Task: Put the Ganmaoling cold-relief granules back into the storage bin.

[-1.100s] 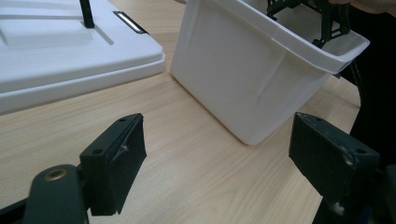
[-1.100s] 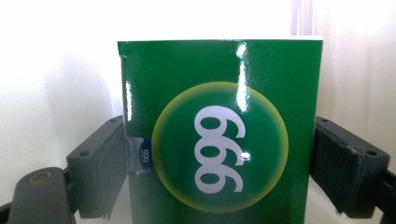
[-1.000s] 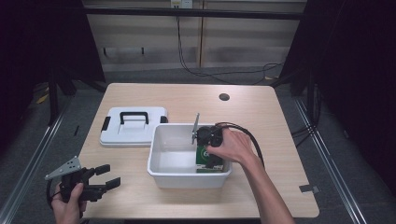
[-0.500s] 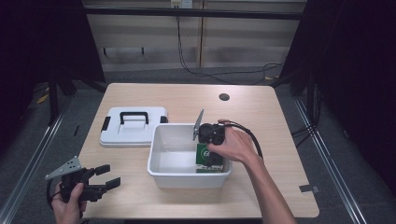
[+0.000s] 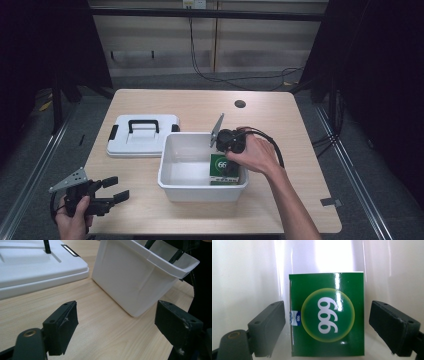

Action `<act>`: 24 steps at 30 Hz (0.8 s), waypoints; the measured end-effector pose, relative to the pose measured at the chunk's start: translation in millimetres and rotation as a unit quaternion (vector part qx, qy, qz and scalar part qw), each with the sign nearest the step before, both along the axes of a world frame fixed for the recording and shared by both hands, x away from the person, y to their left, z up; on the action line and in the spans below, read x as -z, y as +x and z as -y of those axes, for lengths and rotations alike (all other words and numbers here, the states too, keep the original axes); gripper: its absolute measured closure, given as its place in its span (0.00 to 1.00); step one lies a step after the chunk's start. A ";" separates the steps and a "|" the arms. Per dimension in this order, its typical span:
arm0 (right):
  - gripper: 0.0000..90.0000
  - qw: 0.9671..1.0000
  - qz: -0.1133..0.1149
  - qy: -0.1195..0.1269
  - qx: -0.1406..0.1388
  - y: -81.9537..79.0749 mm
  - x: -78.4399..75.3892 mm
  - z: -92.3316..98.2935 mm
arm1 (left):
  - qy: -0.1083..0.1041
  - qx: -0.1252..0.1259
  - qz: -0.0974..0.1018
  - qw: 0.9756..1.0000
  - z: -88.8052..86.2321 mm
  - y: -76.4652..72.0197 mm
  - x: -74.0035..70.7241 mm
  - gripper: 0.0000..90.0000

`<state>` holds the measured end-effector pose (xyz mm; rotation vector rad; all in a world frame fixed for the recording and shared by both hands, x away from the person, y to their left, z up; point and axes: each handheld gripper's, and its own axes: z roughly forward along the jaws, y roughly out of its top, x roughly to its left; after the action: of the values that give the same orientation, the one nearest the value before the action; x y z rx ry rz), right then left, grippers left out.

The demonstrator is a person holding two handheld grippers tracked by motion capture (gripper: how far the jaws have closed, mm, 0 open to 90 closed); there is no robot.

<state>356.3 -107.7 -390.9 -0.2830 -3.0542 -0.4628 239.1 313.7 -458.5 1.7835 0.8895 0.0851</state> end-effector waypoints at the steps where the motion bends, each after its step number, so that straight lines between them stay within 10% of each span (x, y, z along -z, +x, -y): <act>1: 0.15 1.000 -0.002 0.002 0.003 -0.4 -1.8 0.8 | 0.000 0.000 0.000 1.000 -0.1 -0.1 0.0 0.21; 15: 0.17 0.997 0.008 0.067 0.023 -6.4 -19.0 19.8 | 0.000 0.000 -0.001 1.000 0.3 -0.1 0.4 0.21; 24: 0.19 0.990 0.028 0.128 0.055 -13.4 -28.7 41.8 | 0.004 -0.010 0.001 1.000 -0.8 -0.5 0.1 0.21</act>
<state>342.9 -149.4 -362.2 -0.4329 -2.9945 -0.8744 238.6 314.5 -458.5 1.7813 0.9071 0.1043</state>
